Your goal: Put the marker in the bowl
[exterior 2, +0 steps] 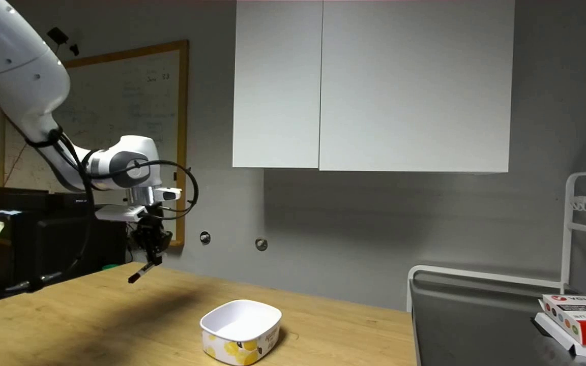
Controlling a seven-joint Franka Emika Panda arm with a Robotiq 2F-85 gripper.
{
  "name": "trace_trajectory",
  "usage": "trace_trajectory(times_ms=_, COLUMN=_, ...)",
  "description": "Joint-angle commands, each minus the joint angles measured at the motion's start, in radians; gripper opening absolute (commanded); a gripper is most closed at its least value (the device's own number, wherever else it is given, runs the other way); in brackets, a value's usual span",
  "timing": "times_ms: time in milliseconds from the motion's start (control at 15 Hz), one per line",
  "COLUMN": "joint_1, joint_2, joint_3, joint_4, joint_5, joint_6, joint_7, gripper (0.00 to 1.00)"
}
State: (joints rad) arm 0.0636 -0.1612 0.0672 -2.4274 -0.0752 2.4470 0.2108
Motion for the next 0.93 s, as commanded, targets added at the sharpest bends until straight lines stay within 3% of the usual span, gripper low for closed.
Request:
trace_trajectory(times_ms=0, joint_1=-0.068, joint_2=-0.112, joint_3=-0.012, joint_4=-0.079, joint_5=-0.024, joint_6=0.05, joint_7=0.121, gripper=0.05)
trace_trajectory(times_ms=867, joint_1=-0.452, joint_2=-0.284, joint_3=0.002, joint_4=-0.151, joint_5=-0.171, joint_6=0.128, joint_7=0.556, gripper=0.05)
